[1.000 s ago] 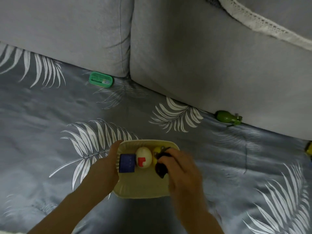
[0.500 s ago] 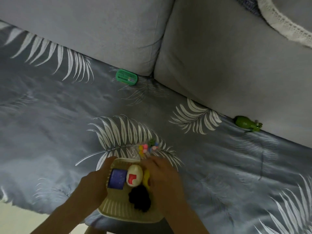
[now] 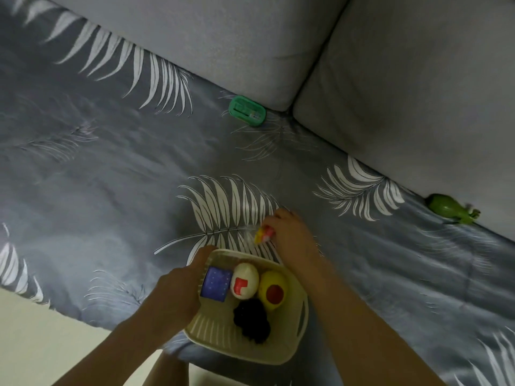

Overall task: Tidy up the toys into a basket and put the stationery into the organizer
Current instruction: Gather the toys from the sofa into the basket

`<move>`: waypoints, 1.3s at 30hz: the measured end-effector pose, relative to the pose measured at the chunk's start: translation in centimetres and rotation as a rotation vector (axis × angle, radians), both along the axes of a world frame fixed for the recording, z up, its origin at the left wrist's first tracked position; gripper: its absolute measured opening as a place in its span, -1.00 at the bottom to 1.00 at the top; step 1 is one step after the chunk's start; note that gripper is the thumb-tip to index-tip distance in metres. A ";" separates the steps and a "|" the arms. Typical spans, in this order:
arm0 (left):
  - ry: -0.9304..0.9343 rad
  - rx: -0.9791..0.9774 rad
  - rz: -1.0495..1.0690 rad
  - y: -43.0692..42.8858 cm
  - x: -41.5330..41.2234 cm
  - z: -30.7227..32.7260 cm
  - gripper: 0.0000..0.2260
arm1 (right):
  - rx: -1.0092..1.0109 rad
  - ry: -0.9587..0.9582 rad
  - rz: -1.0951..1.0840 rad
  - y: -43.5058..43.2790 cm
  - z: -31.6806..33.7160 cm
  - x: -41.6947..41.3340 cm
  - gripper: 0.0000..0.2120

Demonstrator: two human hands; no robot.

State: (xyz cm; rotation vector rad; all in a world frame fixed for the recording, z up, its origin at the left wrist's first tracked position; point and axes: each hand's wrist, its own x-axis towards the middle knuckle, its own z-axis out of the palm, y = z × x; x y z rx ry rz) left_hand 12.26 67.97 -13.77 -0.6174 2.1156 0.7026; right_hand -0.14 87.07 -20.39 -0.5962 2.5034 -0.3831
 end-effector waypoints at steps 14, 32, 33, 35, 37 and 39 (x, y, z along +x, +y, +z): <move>0.391 0.061 0.049 -2.4 -4.8 4.0 -0.49 | -0.191 0.045 0.158 -3.7 6.6 8.9 -0.77; 0.533 0.103 0.080 -7.1 -10.6 1.5 -0.53 | -0.150 0.253 0.055 -11.4 4.4 -12.7 -0.53; 0.550 0.098 0.080 -7.5 -11.5 1.5 -0.53 | -0.120 0.245 0.073 -11.9 4.1 -13.9 -0.54; 0.575 0.061 0.073 -8.8 -13.4 0.6 -0.54 | -0.037 0.251 0.123 -13.2 3.3 -16.3 -0.52; 0.571 0.021 0.025 -9.5 -14.6 0.1 -0.56 | 0.095 0.203 0.187 -14.1 2.8 -17.8 -0.45; 0.545 0.007 -0.003 -9.8 -15.5 -0.4 -0.59 | 0.200 0.120 0.197 -14.9 2.1 -18.7 -0.45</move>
